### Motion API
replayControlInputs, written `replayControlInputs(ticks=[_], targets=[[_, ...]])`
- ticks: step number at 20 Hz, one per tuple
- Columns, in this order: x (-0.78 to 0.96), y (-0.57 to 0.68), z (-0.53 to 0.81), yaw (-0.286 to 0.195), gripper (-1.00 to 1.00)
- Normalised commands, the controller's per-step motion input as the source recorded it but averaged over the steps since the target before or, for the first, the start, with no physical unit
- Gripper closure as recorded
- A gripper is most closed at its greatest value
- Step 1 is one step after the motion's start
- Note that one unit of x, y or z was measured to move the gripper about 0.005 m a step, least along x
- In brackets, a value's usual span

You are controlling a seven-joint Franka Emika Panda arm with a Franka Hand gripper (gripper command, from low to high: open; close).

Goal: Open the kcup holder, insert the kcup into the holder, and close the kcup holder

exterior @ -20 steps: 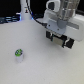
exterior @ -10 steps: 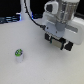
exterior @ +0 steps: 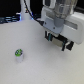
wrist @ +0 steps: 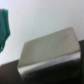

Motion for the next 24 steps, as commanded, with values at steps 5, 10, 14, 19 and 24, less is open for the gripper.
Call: replayControlInputs(ticks=[5,10,14,19,24], targets=[[0.01,-0.46,0.31,-0.272,-1.00],[0.02,-0.43,0.20,-0.291,-1.00],[0.00,-0.44,0.08,-0.293,-1.00],[-0.05,-0.46,0.04,-0.291,-1.00],[-0.10,-0.48,0.03,-0.278,-1.00]])
